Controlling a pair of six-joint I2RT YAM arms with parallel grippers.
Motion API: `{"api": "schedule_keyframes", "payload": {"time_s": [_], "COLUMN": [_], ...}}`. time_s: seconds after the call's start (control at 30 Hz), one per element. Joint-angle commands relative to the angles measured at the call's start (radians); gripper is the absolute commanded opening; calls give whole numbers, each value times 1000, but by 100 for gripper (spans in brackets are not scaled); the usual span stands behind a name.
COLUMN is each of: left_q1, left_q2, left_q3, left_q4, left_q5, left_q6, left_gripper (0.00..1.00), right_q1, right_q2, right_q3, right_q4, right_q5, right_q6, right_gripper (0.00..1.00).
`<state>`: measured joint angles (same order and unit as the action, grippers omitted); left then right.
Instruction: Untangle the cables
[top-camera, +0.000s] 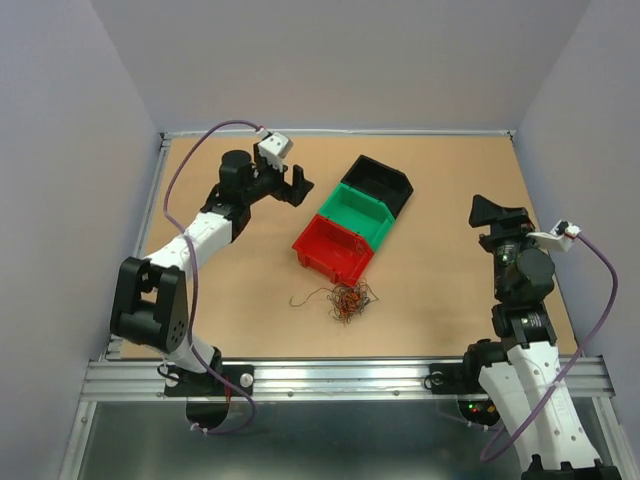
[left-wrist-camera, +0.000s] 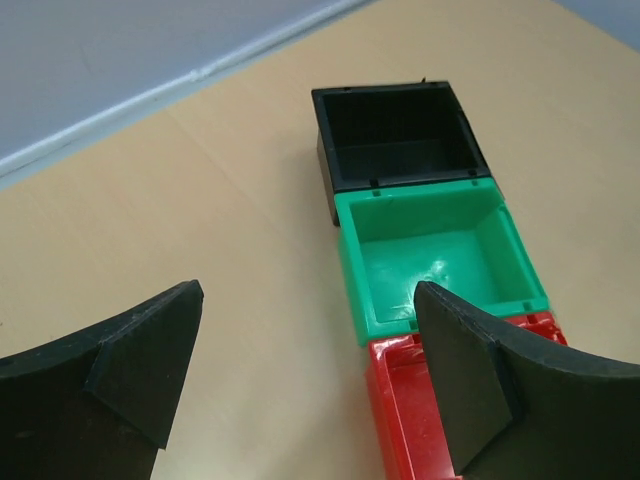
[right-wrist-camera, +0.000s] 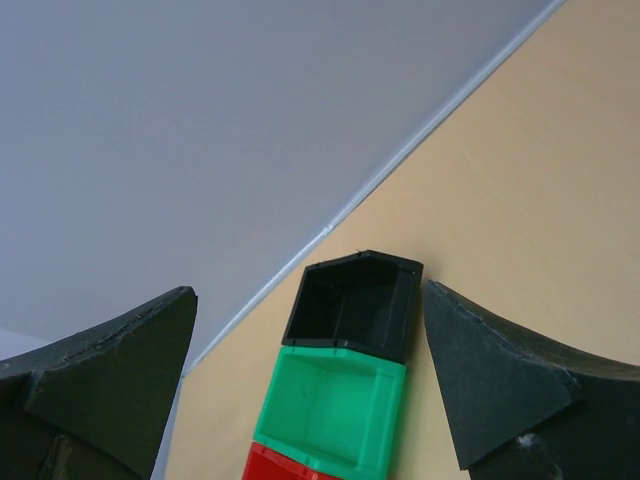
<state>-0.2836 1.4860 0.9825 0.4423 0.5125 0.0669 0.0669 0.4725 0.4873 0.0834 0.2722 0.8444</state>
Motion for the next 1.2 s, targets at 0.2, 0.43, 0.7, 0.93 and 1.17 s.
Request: {"api": "schedule_keyframes", "payload": {"time_s": [0.2, 0.43, 0.7, 0.93, 1.17], "left_q1": [-118, -131, -160, -175, -174], "left_q2": [238, 341, 467, 435, 314], "left_q3": [255, 329, 438, 418, 309], "left_q4": [-310, -349, -387, -358, -251], "left_q5": [-204, -223, -246, -256, -305], "left_q6": [119, 108, 120, 126, 110], "left_gripper": [98, 96, 79, 79, 88], "right_q1": [5, 5, 5, 5, 5], "right_q2": [135, 176, 213, 236, 222], "right_q3": [14, 20, 33, 40, 39], "right_q4": [-10, -10, -10, -10, -10], "right_q5": [-94, -133, -172, -205, -212], "right_q6": [-74, -84, -114, -117, -126], "right_gripper": [100, 100, 100, 100, 100]}}
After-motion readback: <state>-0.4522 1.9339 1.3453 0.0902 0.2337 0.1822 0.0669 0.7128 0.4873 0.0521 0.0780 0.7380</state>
